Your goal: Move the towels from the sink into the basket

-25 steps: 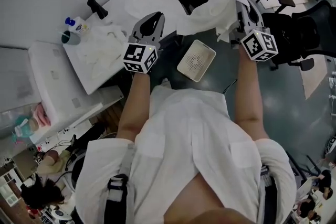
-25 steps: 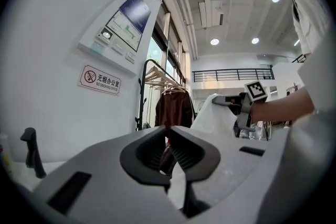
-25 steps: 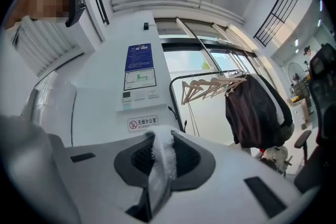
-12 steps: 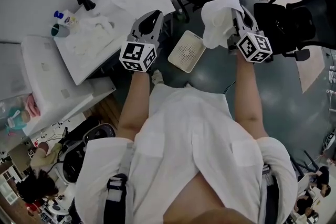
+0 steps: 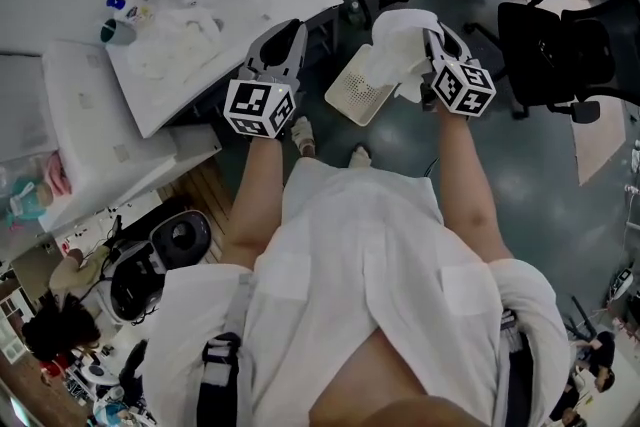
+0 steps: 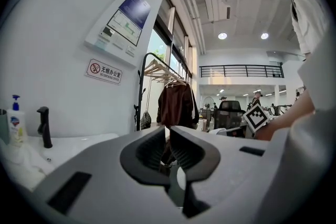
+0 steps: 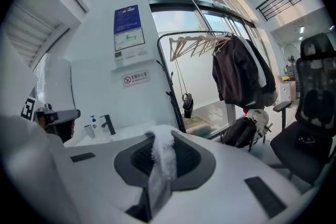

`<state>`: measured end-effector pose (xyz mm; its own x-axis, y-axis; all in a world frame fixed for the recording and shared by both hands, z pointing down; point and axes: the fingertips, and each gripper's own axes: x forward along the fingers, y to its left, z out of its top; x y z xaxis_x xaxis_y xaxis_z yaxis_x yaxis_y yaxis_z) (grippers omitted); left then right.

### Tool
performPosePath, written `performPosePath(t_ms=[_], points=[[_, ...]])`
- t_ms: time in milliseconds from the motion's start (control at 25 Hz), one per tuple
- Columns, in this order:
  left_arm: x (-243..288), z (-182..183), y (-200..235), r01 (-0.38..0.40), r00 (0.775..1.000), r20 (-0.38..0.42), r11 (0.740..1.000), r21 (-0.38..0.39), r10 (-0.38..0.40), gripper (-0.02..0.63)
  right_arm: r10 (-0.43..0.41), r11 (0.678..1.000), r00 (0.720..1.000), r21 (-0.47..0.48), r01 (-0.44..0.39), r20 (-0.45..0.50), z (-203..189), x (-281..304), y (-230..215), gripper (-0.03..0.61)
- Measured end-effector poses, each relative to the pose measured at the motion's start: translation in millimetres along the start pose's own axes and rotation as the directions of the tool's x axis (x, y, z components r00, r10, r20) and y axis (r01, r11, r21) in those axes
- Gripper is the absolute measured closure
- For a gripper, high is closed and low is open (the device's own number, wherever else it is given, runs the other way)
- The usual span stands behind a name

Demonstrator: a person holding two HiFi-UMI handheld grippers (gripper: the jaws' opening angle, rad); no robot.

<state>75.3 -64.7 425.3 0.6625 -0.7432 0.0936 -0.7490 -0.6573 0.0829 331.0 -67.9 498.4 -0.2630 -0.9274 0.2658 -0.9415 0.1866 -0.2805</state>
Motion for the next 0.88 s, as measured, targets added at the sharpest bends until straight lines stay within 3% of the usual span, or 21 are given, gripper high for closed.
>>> performPosePath(t_ms=[360,560,760,880], points=[[-6,4,10,-0.025,1.0,0.0,1.0,0.003,0.025,0.581,-0.039,0.999,0.981,-0.017,0.037,-0.192,-50,29,11,0.514],[-6,1,13,-0.028,1.0,-0.001,1.0,-0.002,0.028,0.581,-0.095,0.994,0.944,-0.078,0.074,-0.317,-74,35,8,0.503],[-3,1,18,-0.032,0.999,0.0,0.999,-0.007,0.032,0.581,-0.144,0.989,0.906,-0.075,0.124,-0.398,-99,32,-6,0.503],[-1,1,19,-0.033,0.999,-0.001,0.999,-0.008,0.033,0.581,-0.132,0.99,0.868,-0.1,0.096,-0.479,-118,29,-7,0.469]])
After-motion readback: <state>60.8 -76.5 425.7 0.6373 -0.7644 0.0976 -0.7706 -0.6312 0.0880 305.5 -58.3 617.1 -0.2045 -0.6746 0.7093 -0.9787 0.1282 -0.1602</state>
